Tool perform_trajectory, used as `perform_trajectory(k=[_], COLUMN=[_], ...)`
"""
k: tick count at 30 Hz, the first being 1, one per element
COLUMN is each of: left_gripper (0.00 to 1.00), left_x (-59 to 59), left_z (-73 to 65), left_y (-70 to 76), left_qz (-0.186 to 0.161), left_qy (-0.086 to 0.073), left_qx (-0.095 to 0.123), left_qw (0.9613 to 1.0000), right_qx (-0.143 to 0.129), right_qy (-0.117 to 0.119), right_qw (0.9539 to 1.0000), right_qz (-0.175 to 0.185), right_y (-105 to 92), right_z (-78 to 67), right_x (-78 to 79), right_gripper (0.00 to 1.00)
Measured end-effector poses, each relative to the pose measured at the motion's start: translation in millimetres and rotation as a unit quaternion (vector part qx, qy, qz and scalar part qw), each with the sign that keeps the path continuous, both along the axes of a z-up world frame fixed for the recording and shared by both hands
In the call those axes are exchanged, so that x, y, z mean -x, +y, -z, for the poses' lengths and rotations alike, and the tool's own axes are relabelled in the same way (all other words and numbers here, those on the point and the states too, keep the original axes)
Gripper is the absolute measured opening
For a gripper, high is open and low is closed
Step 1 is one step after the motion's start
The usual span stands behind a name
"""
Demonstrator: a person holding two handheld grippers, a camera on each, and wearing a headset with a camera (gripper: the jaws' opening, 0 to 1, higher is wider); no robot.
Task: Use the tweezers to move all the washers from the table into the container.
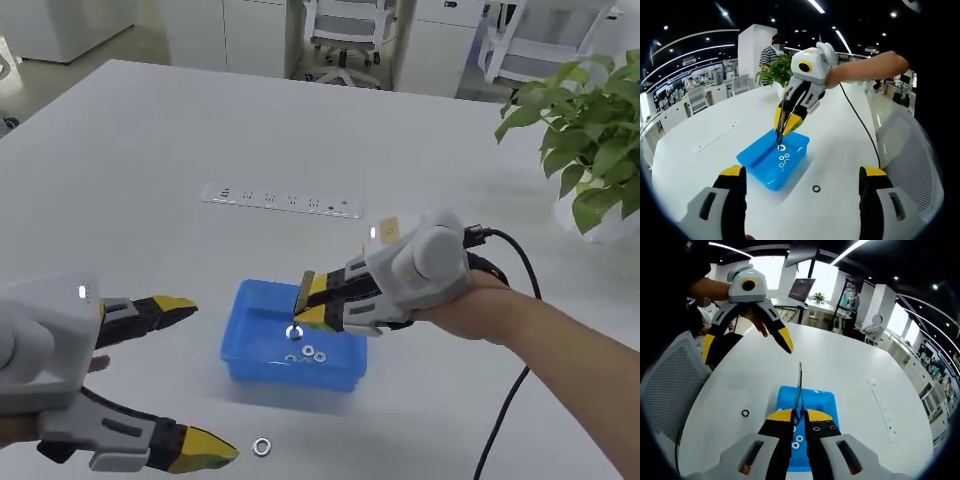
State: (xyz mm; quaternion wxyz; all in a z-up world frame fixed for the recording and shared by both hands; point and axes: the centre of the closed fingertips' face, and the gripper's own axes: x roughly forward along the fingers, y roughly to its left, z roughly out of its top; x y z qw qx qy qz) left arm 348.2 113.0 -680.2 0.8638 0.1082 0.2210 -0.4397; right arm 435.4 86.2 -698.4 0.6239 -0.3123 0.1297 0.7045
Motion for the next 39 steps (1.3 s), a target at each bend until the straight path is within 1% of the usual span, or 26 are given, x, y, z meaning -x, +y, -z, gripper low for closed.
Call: perform_trajectory(k=[12, 15, 17, 19, 22, 24, 29, 33, 35, 38, 39], left_gripper=[0.99, 0.99, 0.97, 0.94, 0.88, 0.84, 0.75, 0.67, 0.65, 0.58, 0.54], left_x=[-15.9, -21.2, -27.0, -31.5, -41.3, -48.1, -59.4, -66.6, -69.3, -74.4, -76.5], left_z=[-1.0, -0.9, -2.5, -3.0, -3.6, -4.9, -4.8, -1.7, -1.2, 1.1, 2.4], left_y=[-4.2, -6.5, -9.1, -10.6, -13.1, -15.7, -24.2, -29.5, -31.8, -34.2, -35.0], left_qz=[0.009, 0.015, 0.019, 0.022, 0.026, 0.028, 0.04, 0.052, 0.056, 0.061, 0.063], left_qy=[0.0, 0.0, -0.002, -0.003, -0.005, -0.009, -0.013, -0.013, -0.014, -0.014, -0.015], left_qx=[-0.004, -0.008, -0.007, -0.008, -0.009, -0.007, -0.004, -0.012, -0.012, -0.015, -0.018], left_qw=[1.0, 0.9999, 0.9998, 0.9997, 0.9996, 0.9995, 0.9991, 0.9985, 0.9982, 0.9979, 0.9978], right_qx=[0.009, 0.016, 0.017, 0.02, 0.023, 0.025, 0.029, 0.032, 0.033, 0.034, 0.034], right_qy=[0.001, 0.0, 0.003, 0.004, 0.006, 0.008, 0.013, 0.014, 0.015, 0.015, 0.015], right_qw=[0.9999, 0.9998, 0.9998, 0.9998, 0.9997, 0.9996, 0.9995, 0.9994, 0.9993, 0.9993, 0.9993], right_qz=[0.009, 0.008, 0.008, 0.009, 0.008, 0.007, 0.005, 0.003, 0.002, 0.0, 0.0], right_y=[3.6, 4.2, 4.9, 5.2, 5.3, 4.8, 2.6, 0.8, 0.2, -0.3, -0.5], right_z=[21.5, 29.0, 32.8, 36.0, 41.7, 44.2, 50.2, 53.9, 55.7, 56.7, 57.1], right_x=[-14.8, -16.8, -17.0, -17.9, -18.7, -19.0, -19.3, -18.4, -18.2, -18.0, -18.1], right_gripper=[0.09, 0.09, 0.09, 0.09, 0.09, 0.09, 0.09, 0.09, 0.09, 0.09, 0.09])
